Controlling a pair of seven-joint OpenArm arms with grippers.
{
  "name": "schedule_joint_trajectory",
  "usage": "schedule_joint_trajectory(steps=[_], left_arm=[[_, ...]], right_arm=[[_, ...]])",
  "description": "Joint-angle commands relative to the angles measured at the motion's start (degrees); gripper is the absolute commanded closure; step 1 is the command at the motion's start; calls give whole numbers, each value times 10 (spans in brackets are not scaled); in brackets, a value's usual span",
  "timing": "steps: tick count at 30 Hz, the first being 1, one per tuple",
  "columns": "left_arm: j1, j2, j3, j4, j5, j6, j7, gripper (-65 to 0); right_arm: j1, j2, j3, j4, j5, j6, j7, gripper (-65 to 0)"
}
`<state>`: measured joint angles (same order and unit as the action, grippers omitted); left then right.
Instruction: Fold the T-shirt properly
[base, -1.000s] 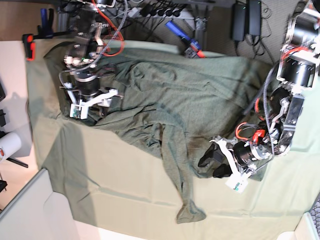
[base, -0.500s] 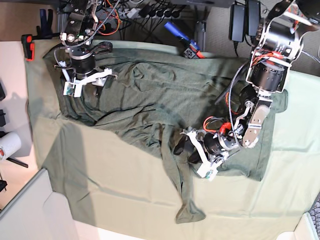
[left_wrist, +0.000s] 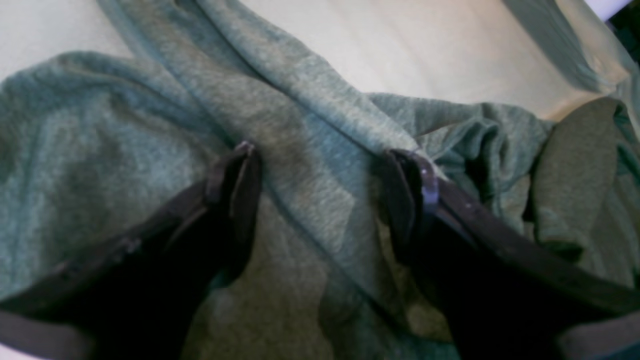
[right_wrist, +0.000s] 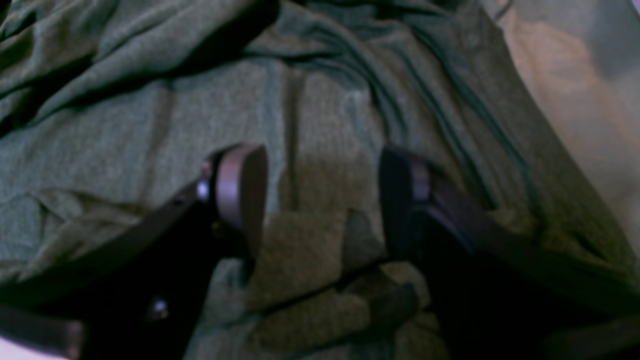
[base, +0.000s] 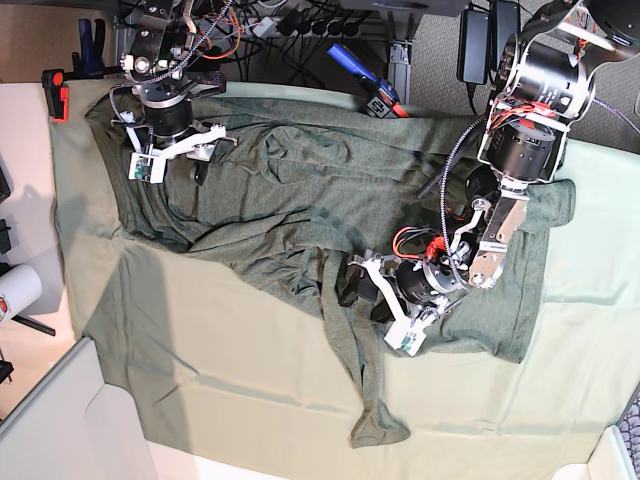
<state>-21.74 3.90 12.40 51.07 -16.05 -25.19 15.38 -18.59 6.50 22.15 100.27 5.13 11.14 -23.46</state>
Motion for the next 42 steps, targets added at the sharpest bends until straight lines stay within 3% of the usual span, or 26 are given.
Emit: schedule_joint_trajectory(steps=[1, 3, 7, 10, 12, 16, 23, 30, 34, 38, 42], left_arm=[[-14, 8, 0, 6, -3, 1, -12, -414], [-14, 9, 0, 6, -3, 1, -20, -381], [-15, 9, 0, 6, 1, 1, -40, -118], [-18, 9, 0, 7, 7, 1, -40, 0], [-20, 9, -1, 9, 7, -11, -40, 0], [-20, 8, -24, 24, 13, -67, -36, 0], [-2, -17, -86, 120, -35, -148, 33, 0], [112, -66, -86, 289, -112, -148, 59, 0], [203, -85, -86, 416, -120, -148, 59, 0], [277, -85, -81, 497, -121, -148, 59, 0], [311, -85, -56, 508, -136, -148, 58, 0]], right_arm=[[0, 5, 3, 12, 3, 0, 11, -351], [0, 5, 3, 12, 3, 0, 11, -351], [0, 5, 3, 12, 3, 0, 11, -351], [0, 5, 3, 12, 3, 0, 11, -351], [0, 5, 3, 12, 3, 0, 11, -351], [0, 5, 3, 12, 3, 0, 11, -351], [-2, 5, 3, 12, 3, 0, 12, -351], [-2, 5, 3, 12, 3, 0, 18, -351], [-2, 6, 3, 12, 3, 0, 20, -351], [-2, 18, 3, 12, 20, 0, 21, -351], [-2, 30, 3, 12, 20, 0, 21, -351]])
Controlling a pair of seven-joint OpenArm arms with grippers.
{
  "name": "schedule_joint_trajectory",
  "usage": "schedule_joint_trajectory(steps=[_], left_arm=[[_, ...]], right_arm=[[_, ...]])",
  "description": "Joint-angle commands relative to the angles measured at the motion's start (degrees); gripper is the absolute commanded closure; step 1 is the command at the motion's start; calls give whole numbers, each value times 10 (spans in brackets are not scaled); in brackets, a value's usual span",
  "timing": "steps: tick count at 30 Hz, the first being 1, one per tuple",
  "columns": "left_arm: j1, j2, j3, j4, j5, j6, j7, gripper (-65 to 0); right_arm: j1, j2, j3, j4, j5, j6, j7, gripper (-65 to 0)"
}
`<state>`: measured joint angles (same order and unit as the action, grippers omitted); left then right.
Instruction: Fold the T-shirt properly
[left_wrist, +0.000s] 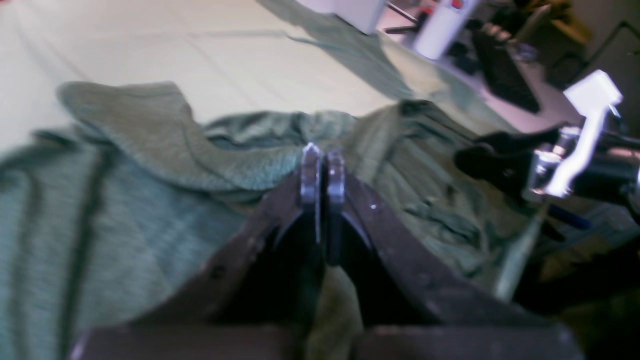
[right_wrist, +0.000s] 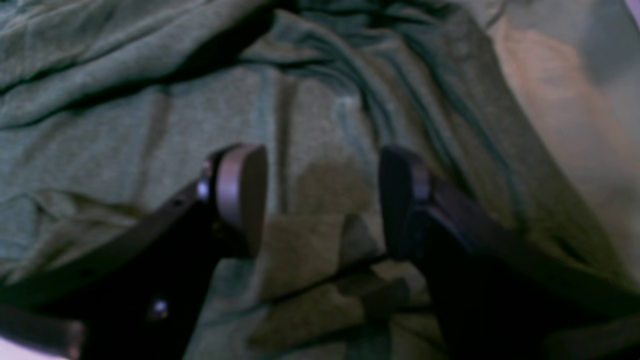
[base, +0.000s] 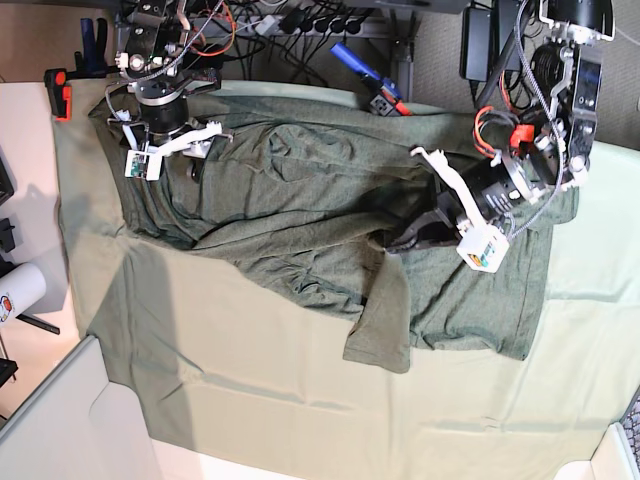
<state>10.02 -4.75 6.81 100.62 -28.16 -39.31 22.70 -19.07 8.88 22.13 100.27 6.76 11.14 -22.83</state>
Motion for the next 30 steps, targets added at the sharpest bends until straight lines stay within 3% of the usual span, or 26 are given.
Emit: schedule_joint_trajectory(steps=[1, 3, 4, 7, 9, 15, 17, 30], left_arm=[[-2, 1, 9, 12, -16, -7, -15, 0], [5, 1, 30, 12, -17, -7, -15, 0], [6, 1, 41, 12, -16, -7, -17, -45], [6, 1, 63, 12, -13, -7, -19, -302], [2, 1, 63, 12, -11, -7, -21, -371], [-54, 1, 61, 2, 43, -7, -25, -370], [-83, 1, 61, -24, 66, 11, -41, -370], [-279, 21, 61, -379, 188, 82, -134, -370]], right_arm=[[3, 8, 3, 12, 3, 0, 14, -351], [3, 12, 3, 12, 3, 0, 16, -351], [3, 13, 3, 12, 3, 0, 16, -351], [3, 12, 3, 12, 3, 0, 16, -351], [3, 13, 3, 12, 3, 0, 16, -351], [3, 12, 3, 12, 3, 0, 16, -351], [3, 12, 3, 12, 3, 0, 16, -351], [1, 12, 3, 12, 3, 0, 16, -351]])
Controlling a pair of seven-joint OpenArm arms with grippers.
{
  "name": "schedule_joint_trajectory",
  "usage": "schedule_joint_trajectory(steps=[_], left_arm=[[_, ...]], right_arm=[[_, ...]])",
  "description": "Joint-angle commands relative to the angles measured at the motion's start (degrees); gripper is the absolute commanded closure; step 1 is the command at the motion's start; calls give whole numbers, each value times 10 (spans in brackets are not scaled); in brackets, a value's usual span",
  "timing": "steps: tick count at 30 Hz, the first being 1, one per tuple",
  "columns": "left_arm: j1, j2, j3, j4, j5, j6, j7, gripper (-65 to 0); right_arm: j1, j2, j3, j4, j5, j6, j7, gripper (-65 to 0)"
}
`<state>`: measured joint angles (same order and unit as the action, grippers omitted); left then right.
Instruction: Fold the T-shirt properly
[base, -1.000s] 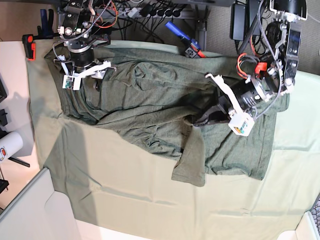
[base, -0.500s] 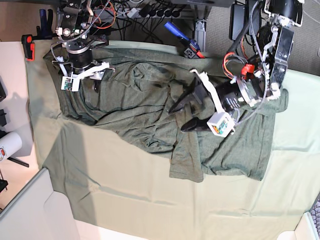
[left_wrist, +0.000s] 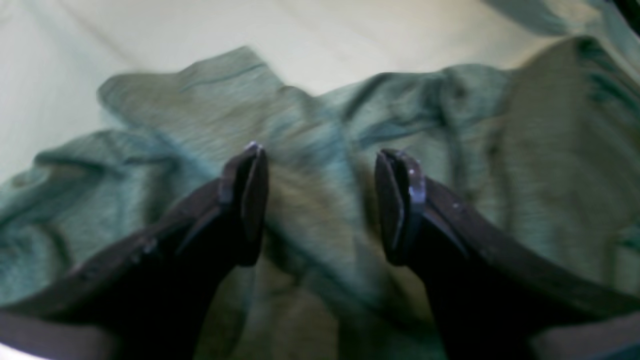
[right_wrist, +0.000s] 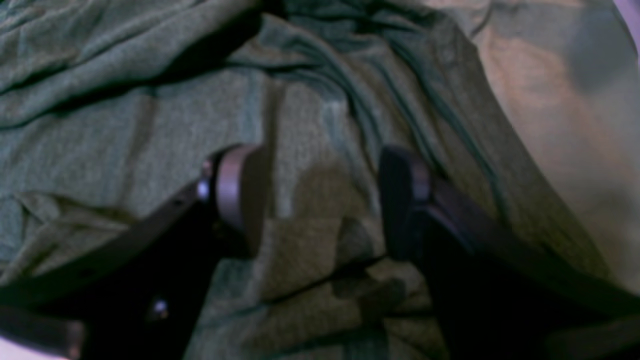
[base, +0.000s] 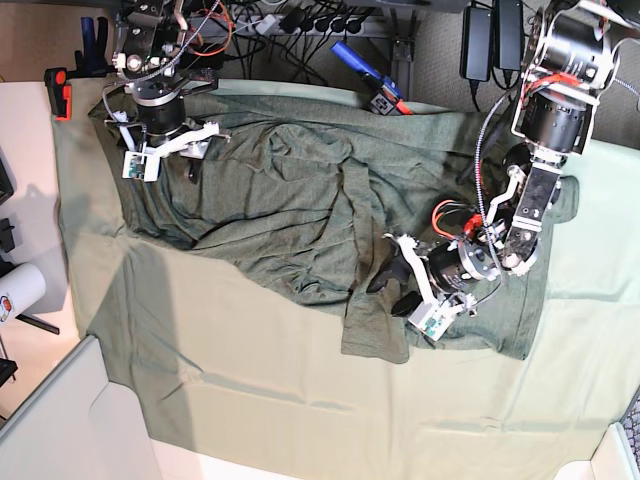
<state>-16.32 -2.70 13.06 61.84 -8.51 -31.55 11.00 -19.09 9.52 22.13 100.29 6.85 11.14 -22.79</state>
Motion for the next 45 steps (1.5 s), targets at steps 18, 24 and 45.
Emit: schedule_joint_trajectory(steps=[18, 24, 45], left_arm=[[-24, -8, -4, 1, -12, 30, 2, -358], [-24, 17, -4, 1, -19, 28, 8, -315], [-16, 31, -3, 1, 30, 17, 20, 0]], right_arm=[[2, 6, 3, 11, 13, 0, 15, -351], [2, 6, 3, 11, 13, 0, 15, -351], [2, 6, 3, 11, 13, 0, 15, -351]])
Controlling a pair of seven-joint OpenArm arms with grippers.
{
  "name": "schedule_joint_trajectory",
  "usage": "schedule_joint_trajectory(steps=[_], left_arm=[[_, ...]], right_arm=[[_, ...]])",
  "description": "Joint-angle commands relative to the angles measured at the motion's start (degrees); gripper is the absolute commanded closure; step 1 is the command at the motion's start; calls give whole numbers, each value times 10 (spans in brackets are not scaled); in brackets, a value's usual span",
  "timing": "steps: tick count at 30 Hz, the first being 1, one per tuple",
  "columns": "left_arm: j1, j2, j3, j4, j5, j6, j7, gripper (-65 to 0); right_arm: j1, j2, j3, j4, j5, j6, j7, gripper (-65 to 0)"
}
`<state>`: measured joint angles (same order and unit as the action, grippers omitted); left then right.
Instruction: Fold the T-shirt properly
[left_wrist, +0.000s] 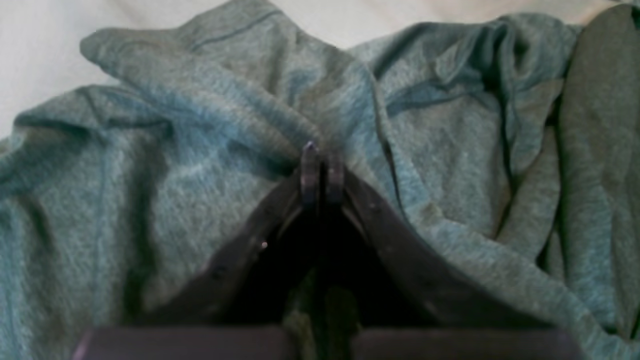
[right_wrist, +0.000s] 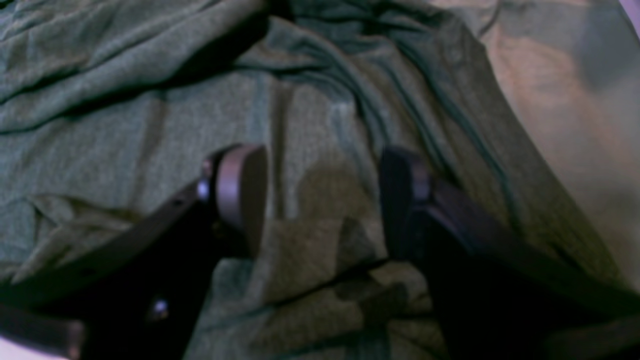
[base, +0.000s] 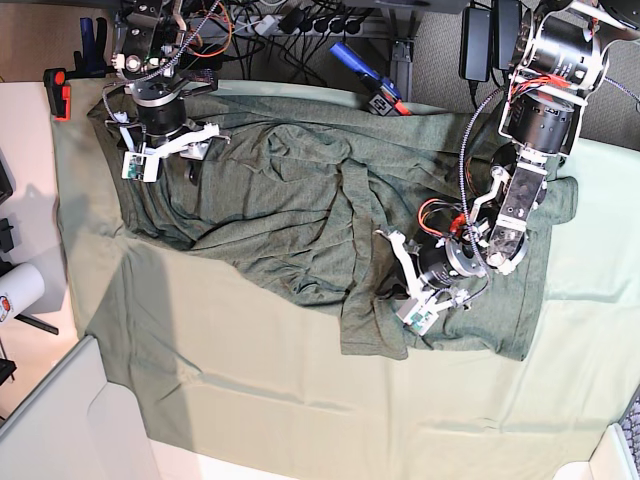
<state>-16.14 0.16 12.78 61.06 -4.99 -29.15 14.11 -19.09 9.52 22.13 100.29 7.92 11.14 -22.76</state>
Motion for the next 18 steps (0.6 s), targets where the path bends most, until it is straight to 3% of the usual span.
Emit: schedule_joint_trajectory(steps=[1, 9, 18], left_arm=[[-20, 2, -1, 9, -5, -15, -11, 0], [-4, -33, -26, 85, -19, -24, 25, 0], [130, -91, -110, 295, -68, -24, 68, 0]], right_arm=[[2, 6, 3, 11, 2, 0, 15, -351], [2, 6, 3, 11, 2, 0, 15, -351], [2, 6, 3, 11, 2, 0, 16, -351]])
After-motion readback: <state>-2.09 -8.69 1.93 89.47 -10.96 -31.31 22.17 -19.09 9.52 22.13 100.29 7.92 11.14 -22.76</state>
